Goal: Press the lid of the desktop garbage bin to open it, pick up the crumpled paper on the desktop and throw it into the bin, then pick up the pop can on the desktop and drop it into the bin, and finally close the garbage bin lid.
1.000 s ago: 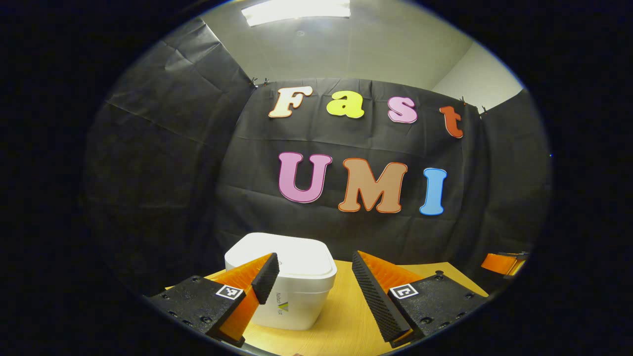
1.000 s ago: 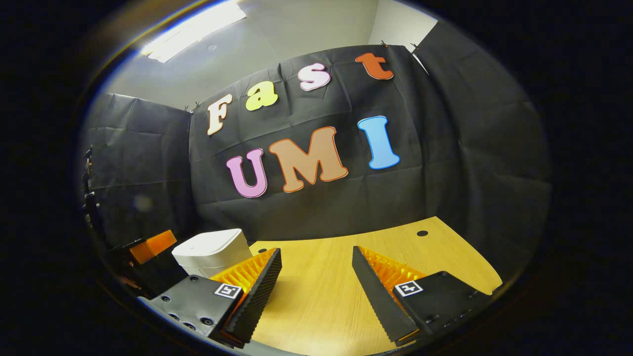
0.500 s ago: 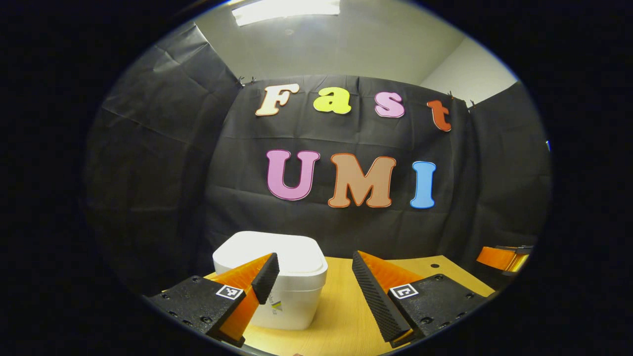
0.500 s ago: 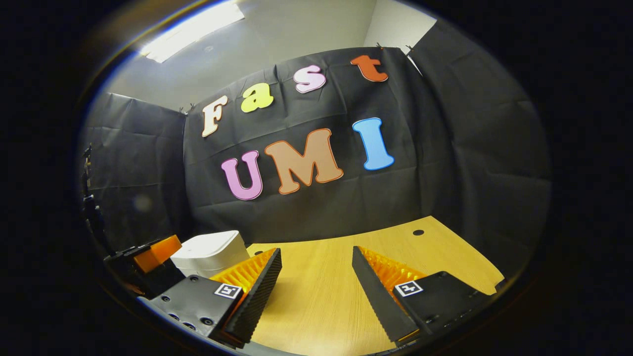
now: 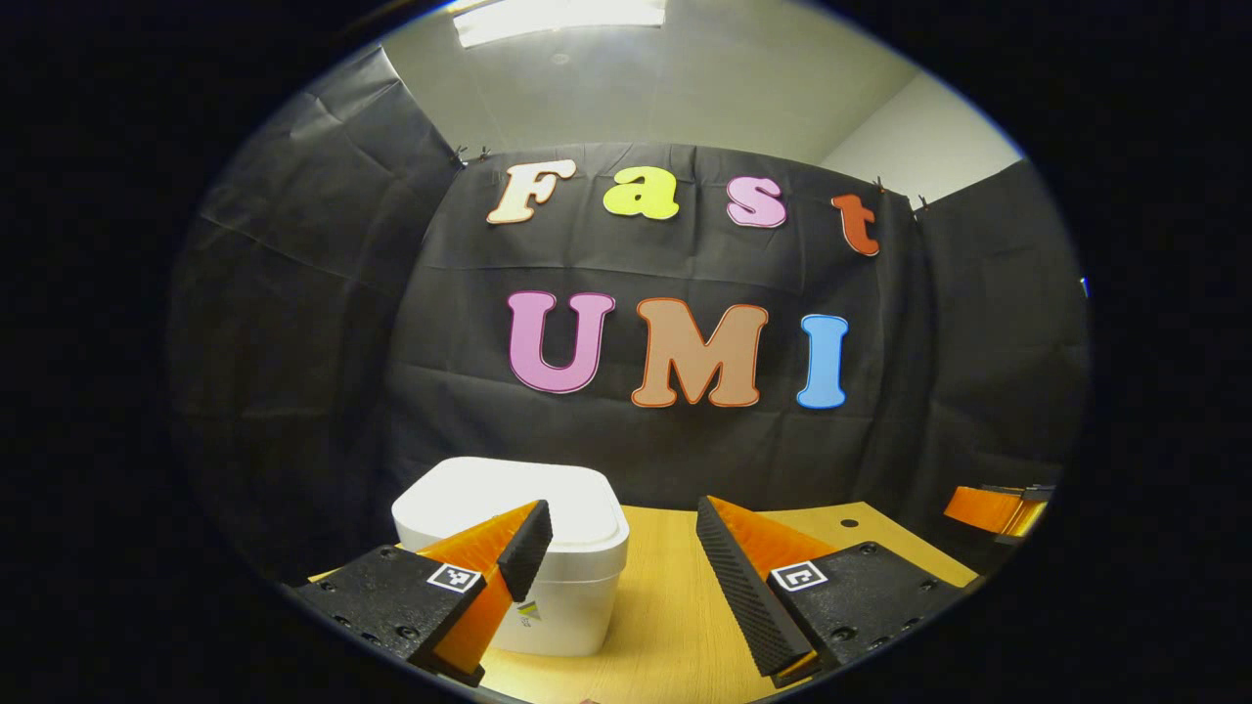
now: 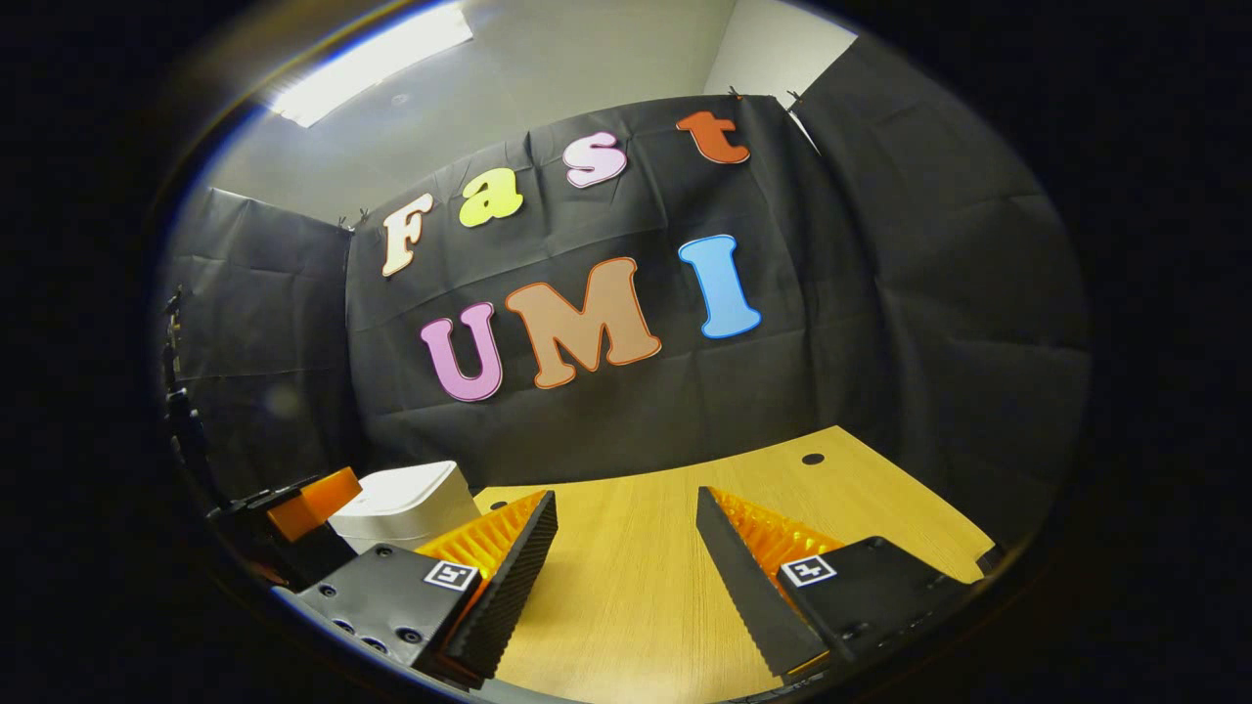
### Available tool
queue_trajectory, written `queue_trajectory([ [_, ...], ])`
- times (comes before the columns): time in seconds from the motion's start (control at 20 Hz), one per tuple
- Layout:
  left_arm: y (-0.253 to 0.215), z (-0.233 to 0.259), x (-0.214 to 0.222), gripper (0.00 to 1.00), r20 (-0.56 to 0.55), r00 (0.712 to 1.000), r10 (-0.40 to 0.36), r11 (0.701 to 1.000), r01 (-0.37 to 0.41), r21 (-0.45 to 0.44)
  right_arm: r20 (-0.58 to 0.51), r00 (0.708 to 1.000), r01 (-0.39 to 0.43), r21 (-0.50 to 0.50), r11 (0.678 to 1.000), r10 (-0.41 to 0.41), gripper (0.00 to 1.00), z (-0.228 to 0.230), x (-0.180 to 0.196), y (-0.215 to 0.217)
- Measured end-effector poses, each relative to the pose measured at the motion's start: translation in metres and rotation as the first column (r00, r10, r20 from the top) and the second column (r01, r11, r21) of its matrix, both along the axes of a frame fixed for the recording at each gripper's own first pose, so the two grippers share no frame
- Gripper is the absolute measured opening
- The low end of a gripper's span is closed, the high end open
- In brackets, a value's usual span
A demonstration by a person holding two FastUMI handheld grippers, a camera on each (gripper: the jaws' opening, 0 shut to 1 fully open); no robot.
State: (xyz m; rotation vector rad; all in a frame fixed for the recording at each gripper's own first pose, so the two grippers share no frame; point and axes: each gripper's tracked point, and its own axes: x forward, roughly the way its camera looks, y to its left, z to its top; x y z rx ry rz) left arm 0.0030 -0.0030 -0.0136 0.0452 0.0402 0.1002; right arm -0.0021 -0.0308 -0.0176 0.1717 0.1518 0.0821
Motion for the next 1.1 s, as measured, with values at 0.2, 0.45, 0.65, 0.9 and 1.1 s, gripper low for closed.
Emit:
queue_trajectory([
  [0.2,-0.012,0.001,0.008,0.91,0.001,1.0,-0.023,1.0,0.023,0.007,0.01,1.0,0.019,0.012,1.0,-0.019,0.96,0.003,0.005,-0.012],
  [0.45,-0.023,0.003,0.019,0.92,0.003,0.999,-0.034,0.999,0.034,0.016,0.018,0.999,0.038,0.028,0.999,-0.038,0.96,0.007,0.012,-0.025],
  [0.65,-0.027,0.005,0.026,0.92,0.01,0.999,-0.037,0.999,0.037,0.014,0.024,0.998,0.05,0.024,0.998,-0.051,0.96,0.014,0.017,-0.032],
  [0.9,-0.028,0.001,0.034,0.91,0.003,0.999,-0.054,0.998,0.054,0.015,0.036,0.996,0.081,0.019,0.997,-0.082,0.96,0.017,0.017,-0.034],
  [1.1,-0.029,0.0,0.041,0.92,-0.006,0.996,-0.089,0.996,0.089,0.0,0.04,0.991,0.126,0.024,0.992,-0.127,0.96,0.019,0.011,-0.035],
])
